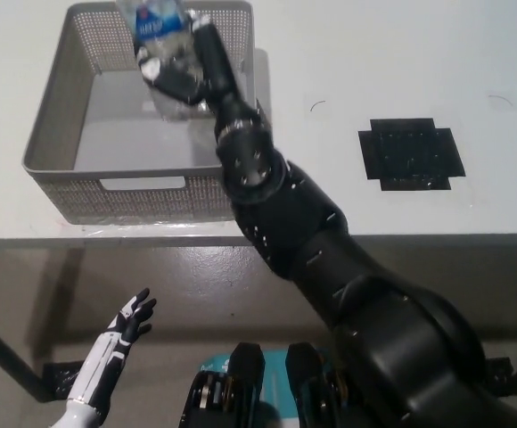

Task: Use the right hand to pick up a water botttle and place it into a container on the left side

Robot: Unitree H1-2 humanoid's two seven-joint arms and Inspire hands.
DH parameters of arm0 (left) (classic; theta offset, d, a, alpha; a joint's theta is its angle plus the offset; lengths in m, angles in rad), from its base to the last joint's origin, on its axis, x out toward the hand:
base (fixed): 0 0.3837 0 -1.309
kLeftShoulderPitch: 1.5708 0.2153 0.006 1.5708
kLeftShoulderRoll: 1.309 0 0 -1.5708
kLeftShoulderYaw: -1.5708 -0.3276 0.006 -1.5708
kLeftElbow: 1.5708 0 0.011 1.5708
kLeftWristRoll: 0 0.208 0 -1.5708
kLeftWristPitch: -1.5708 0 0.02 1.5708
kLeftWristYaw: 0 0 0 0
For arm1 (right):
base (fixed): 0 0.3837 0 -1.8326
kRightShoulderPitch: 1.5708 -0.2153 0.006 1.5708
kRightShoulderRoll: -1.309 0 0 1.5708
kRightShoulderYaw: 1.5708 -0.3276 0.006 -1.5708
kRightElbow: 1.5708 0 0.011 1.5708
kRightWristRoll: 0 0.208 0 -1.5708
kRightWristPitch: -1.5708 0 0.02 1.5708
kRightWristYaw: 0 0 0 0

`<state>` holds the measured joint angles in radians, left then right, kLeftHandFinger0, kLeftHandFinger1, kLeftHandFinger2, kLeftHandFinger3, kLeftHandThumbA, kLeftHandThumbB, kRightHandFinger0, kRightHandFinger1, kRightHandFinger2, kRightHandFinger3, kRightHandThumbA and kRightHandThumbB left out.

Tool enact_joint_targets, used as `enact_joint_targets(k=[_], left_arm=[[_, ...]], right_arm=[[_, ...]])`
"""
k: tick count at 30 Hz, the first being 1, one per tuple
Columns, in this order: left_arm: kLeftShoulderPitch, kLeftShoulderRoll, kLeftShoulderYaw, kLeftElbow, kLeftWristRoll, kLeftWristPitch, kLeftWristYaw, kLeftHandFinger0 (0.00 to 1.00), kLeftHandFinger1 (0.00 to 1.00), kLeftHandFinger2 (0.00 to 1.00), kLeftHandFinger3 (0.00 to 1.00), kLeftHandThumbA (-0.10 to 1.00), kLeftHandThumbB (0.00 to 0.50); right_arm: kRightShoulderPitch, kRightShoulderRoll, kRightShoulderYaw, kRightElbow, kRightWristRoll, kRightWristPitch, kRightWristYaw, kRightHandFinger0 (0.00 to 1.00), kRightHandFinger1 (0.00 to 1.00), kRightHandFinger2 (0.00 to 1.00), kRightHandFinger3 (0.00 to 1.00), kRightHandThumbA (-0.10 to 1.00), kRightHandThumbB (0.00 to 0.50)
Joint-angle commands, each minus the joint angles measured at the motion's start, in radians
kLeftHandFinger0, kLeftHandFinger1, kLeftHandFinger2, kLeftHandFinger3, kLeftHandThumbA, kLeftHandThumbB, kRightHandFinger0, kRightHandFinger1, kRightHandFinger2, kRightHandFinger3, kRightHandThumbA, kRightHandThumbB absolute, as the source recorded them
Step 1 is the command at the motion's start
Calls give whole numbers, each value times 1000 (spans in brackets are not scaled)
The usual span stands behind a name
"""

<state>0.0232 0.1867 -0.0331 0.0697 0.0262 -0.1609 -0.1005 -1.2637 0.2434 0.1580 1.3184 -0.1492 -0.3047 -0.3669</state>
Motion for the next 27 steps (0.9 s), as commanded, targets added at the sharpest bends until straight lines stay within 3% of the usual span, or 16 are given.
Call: enact_joint_targets(k=[1, 2, 4, 5, 6, 7, 8, 9, 10, 11, 12, 16, 19, 21, 24, 27], left_arm=[[-20, 15, 5, -34, -17, -30, -20, 1000, 1000, 1000, 1000, 1000, 136], [-23, 17, 4, -34, -13, -31, -21, 1000, 1000, 1000, 1000, 1000, 135], [-27, 18, 5, -34, -15, -31, -22, 1000, 1000, 1000, 1000, 1000, 140], [-29, 19, 4, -33, -17, -32, -25, 1000, 1000, 1000, 1000, 1000, 139], [-31, 19, 3, -33, -16, -30, -25, 1000, 1000, 1000, 1000, 1000, 137], [-33, 19, 2, -33, -15, -29, -26, 1000, 1000, 1000, 1000, 1000, 135], [-34, 19, 2, -34, -15, -27, -28, 1000, 1000, 1000, 1000, 1000, 134], [-36, 19, 1, -34, -14, -27, -29, 1000, 1000, 1000, 1000, 1000, 126], [-37, 20, 1, -34, -11, -25, -30, 1000, 1000, 1000, 1000, 1000, 124], [-38, 21, 1, -35, -11, -24, -30, 1000, 1000, 1000, 1000, 1000, 123], [-38, 20, 1, -38, -14, -19, -32, 1000, 1000, 1000, 1000, 1000, 130], [-37, 21, 0, -42, -10, -10, -35, 1000, 1000, 1000, 1000, 1000, 144], [-38, 21, -1, -43, -5, -15, -35, 1000, 1000, 1000, 1000, 1000, 148], [-36, 20, -2, -43, -4, -17, -34, 1000, 1000, 1000, 1000, 1000, 144], [-41, 21, -3, -43, -3, -15, -36, 1000, 1000, 1000, 1000, 1000, 147], [-45, 22, -5, -33, 0, -23, -37, 1000, 1000, 1000, 1000, 1000, 162]], right_arm=[[-55, 4, 24, 37, -41, -44, -42, 0, 226, 667, 542, -100, 109], [-49, -3, 29, 52, -44, -30, -33, 0, 269, 735, 674, -100, 97], [-40, -11, 31, 68, -44, -25, -29, 9, 328, 765, 774, -100, 132], [-41, -15, 29, 72, -39, -5, -15, 67, 396, 817, 821, -100, 156], [-40, -26, 23, 77, -27, 9, 34, 252, 521, 835, 859, 64, 200], [-38, -33, 23, 80, -25, 6, 58, 353, 576, 783, 791, 127, 234], [-34, -43, 25, 82, -23, -4, 103, 472, 711, 900, 902, 169, 255], [-32, -48, 28, 83, -23, -10, 126, 690, 896, 1000, 1000, 259, 296], [-28, -57, 35, 86, -28, -13, 162, 845, 1000, 1000, 1000, 343, 335], [-27, -59, 36, 86, -29, -12, 168, 879, 1000, 1000, 1000, 382, 339], [-27, -63, 42, 86, -33, -10, 179, 842, 1000, 1000, 1000, 449, 372], [-23, -73, 41, 81, -25, -25, 213, 851, 1000, 1000, 1000, 579, 392], [-29, -80, 47, 78, -31, -22, 241, 1000, 1000, 1000, 1000, 732, 422], [-35, -87, 63, 74, -49, -16, 245, 1000, 1000, 1000, 1000, 847, 456], [-45, -97, 76, 68, -61, -24, 251, 1000, 1000, 1000, 1000, 929, 499], [-59, -105, 79, 54, -60, -28, 250, 1000, 1000, 1000, 1000, 1000, 500]])
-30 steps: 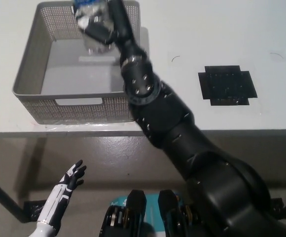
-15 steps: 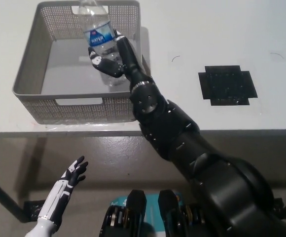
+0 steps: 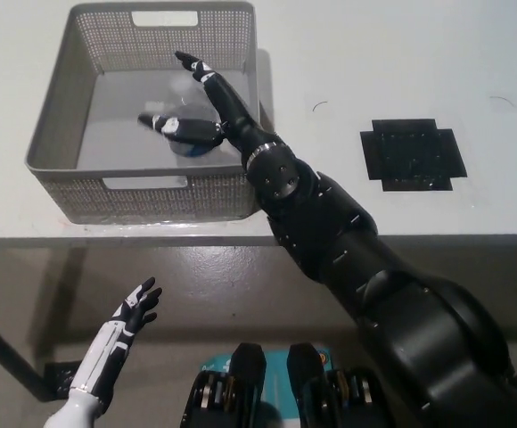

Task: Use the right hand to pick up a water botttle and place it into a container on the left side

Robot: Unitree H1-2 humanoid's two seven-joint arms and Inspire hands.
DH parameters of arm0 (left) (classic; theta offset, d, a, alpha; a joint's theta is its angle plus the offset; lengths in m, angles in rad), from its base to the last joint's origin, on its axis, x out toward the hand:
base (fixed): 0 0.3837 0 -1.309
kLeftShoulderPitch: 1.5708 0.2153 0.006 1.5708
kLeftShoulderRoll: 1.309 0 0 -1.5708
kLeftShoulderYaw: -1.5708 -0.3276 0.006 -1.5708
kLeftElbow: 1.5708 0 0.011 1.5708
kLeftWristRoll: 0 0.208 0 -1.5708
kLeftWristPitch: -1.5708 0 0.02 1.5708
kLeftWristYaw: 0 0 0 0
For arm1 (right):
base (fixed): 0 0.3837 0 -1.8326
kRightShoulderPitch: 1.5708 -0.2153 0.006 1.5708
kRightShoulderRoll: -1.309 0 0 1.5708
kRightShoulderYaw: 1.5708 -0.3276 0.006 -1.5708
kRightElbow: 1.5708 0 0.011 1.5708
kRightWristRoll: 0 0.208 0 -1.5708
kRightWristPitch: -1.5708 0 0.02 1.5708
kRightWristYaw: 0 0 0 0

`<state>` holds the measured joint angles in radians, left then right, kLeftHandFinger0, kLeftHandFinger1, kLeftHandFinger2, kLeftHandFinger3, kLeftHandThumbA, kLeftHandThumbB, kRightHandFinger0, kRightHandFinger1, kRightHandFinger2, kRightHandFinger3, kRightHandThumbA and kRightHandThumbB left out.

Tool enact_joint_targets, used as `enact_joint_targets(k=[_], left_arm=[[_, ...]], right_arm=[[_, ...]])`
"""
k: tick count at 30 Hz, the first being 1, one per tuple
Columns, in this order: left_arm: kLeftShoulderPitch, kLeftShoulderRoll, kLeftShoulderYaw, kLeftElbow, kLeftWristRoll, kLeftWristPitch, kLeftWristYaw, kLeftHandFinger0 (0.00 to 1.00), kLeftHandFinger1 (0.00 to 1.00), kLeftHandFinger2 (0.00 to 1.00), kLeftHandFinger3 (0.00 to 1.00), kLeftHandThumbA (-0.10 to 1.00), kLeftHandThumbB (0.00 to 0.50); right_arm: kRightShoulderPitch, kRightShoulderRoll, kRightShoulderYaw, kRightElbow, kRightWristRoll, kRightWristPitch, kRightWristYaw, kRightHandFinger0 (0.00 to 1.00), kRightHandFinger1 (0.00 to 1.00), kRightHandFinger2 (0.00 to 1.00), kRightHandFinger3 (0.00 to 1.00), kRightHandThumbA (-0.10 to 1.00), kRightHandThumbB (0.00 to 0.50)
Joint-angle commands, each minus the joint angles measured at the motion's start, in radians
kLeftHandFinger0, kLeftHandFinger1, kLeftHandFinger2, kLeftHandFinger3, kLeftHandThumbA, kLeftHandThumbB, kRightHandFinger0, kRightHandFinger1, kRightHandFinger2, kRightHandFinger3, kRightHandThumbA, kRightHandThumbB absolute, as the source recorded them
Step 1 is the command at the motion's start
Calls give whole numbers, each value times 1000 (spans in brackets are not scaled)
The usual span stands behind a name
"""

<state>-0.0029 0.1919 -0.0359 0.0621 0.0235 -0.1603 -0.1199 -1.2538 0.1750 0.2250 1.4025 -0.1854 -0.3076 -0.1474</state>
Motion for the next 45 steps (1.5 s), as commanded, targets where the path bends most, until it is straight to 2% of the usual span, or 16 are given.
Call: enact_joint_targets(k=[1, 10, 11, 14, 16, 19, 22, 26, 29, 30, 34, 35, 39, 40, 41, 45], left_arm=[[-19, 16, -2, -21, 4, -29, -15, 1000, 1000, 1000, 1000, 1000, 178], [-24, 18, -6, -14, 14, -26, -15, 1000, 1000, 1000, 1000, 1000, 216], [-24, 20, -6, -14, 11, -27, -18, 1000, 1000, 1000, 1000, 1000, 219], [-23, 25, -4, -19, 2, -21, -25, 1000, 1000, 1000, 1000, 1000, 247], [-24, 26, -2, -15, -5, -24, -27, 1000, 1000, 1000, 1000, 1000, 254], [-24, 21, -1, -7, -6, -31, -23, 1000, 1000, 1000, 1000, 1000, 241], [-22, 19, -2, -9, 6, -34, -16, 1000, 1000, 1000, 1000, 1000, 195], [-24, 23, 3, -12, 4, -29, -16, 1000, 1000, 1000, 1000, 1000, 179], [-24, 20, 4, -16, -2, -21, -16, 1000, 1000, 1000, 1000, 1000, 168], [-22, 20, 5, -17, -3, -21, -16, 1000, 1000, 1000, 1000, 1000, 167], [-17, 23, 5, -8, -3, -27, -18, 1000, 1000, 1000, 1000, 1000, 175], [-19, 22, 6, -5, -4, -27, -17, 1000, 1000, 1000, 1000, 1000, 168], [-14, 18, 8, 0, -13, -33, -17, 1000, 1000, 1000, 1000, 1000, 157], [-11, 16, 8, -1, -12, -33, -16, 1000, 1000, 1000, 1000, 1000, 153], [-10, 15, 9, -2, -12, -33, -15, 1000, 1000, 1000, 1000, 1000, 151], [-11, 14, 11, 1, -13, -36, -12, 1000, 1000, 1000, 1000, 1000, 145]], right_arm=[[-75, -41, 9, -41, -19, -41, 33, 1000, 1000, 1000, 1000, 1000, 500], [-72, -93, -40, -264, 28, -116, 76, 1000, 1000, 1000, 1000, 1000, 500], [-62, -101, -49, -311, 38, -104, 91, 1000, 1000, 1000, 1000, 1000, 500], [12, -147, -87, -615, 81, 35, 145, 1000, 1000, 1000, 1000, 1000, 500], [48, -171, -102, -762, 102, 85, 164, 1000, 1000, 1000, 1000, 1000, 500], [96, -220, -135, -982, 169, 149, 206, 1000, 1000, 1000, 1000, 1000, 500], [171, -269, -177, -1213, 224, 196, 209, 1000, 1000, 1000, 1000, 1000, 500], [305, -313, -208, -1422, 312, 259, 233, 1000, 1000, 1000, 1000, 1000, 500], [546, -343, -194, -1592, 285, 199, 221, 1000, 1000, 1000, 1000, 1000, 500], [566, -341, -192, -1603, 276, 194, 216, 1000, 1000, 1000, 1000, 1000, 500], [828, -315, -151, -1605, 235, 60, 191, 1000, 1000, 1000, 1000, 1000, 500], [893, -306, -142, -1572, 230, 20, 186, 1000, 1000, 1000, 1000, 1000, 484], [1022, -289, -119, -1467, 253, -46, 197, 1000, 1000, 1000, 1000, 1000, 478], [1048, -290, -114, -1445, 264, -60, 207, 1000, 1000, 1000, 1000, 1000, 466], [1074, -292, -109, -1428, 268, -65, 218, 1000, 1000, 1000, 1000, 1000, 431], [1139, -299, -106, -1382, 264, -73, 240, 1000, 1000, 1000, 1000, 999, 408]])
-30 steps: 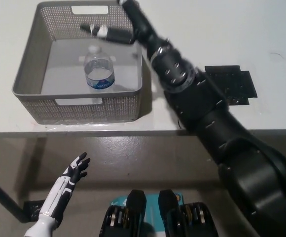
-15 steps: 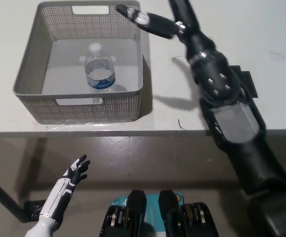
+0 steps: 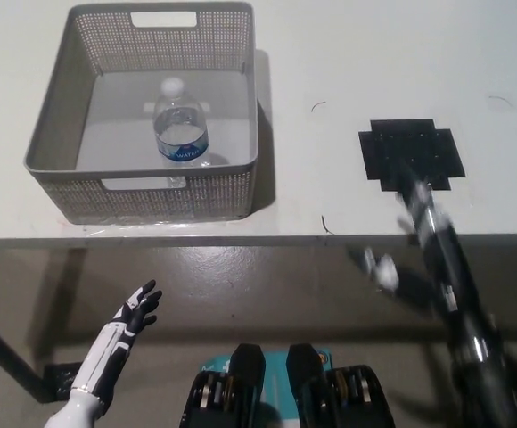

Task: Use the right hand to pick up a water botttle and place it into a container on the left side

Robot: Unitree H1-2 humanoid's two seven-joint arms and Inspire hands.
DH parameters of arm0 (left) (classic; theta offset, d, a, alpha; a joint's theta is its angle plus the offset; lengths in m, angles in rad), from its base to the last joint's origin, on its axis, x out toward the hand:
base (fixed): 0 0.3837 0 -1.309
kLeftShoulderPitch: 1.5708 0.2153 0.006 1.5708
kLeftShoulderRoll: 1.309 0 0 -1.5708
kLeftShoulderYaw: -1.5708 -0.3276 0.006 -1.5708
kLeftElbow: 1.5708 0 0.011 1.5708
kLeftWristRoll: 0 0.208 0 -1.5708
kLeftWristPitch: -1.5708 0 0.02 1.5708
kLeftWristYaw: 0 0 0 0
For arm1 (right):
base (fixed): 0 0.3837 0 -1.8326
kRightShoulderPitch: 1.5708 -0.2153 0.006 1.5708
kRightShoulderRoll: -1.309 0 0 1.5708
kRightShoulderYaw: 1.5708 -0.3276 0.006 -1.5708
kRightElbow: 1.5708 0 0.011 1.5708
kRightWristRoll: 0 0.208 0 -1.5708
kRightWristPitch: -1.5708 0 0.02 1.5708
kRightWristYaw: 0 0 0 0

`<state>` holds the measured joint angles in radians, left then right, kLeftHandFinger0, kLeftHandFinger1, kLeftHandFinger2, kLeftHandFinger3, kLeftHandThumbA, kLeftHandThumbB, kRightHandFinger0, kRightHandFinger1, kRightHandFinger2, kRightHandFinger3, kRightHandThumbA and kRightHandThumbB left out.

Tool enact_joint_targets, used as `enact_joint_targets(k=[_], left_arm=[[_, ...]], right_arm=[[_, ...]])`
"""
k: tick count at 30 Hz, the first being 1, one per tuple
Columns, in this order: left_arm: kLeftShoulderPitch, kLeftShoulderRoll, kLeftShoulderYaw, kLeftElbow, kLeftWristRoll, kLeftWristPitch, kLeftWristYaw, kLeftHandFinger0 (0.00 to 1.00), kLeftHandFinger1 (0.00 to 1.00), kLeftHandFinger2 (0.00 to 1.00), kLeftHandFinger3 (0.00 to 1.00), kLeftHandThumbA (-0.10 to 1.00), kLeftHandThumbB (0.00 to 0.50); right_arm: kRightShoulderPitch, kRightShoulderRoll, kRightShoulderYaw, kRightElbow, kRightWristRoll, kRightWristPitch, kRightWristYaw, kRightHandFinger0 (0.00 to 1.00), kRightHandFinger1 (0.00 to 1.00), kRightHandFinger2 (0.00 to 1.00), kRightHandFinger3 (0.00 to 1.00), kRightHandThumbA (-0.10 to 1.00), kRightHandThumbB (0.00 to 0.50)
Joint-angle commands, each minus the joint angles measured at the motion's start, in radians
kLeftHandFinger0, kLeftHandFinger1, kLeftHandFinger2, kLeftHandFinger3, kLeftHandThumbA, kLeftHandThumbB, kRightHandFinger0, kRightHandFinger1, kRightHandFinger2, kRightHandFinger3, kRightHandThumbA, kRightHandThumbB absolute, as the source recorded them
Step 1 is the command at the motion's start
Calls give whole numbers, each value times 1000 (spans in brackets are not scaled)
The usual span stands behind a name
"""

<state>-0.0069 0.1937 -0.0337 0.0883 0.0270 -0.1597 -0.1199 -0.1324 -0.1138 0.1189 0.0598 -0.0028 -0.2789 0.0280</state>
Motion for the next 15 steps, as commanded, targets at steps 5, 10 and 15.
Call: enact_joint_targets(k=[5, 10, 15], left_arm=[[-13, 13, 13, -21, -20, -33, -10, 1000, 1000, 1000, 1000, 1000, 147], [-16, 12, 12, -21, -17, -32, -9, 1000, 1000, 1000, 1000, 1000, 125], [-22, 17, 10, -15, -16, -37, -13, 1000, 1000, 1000, 1000, 1000, 129]], right_arm=[[69, -23, 1, 31, 105, -111, 107, 1000, 1000, 1000, 1000, 1000, 424], [95, -22, -14, 37, 132, -99, 118, 1000, 1000, 1000, 1000, 986, 417], [98, -20, -26, 38, 143, -84, 123, 1000, 1000, 1000, 1000, 991, 407]])
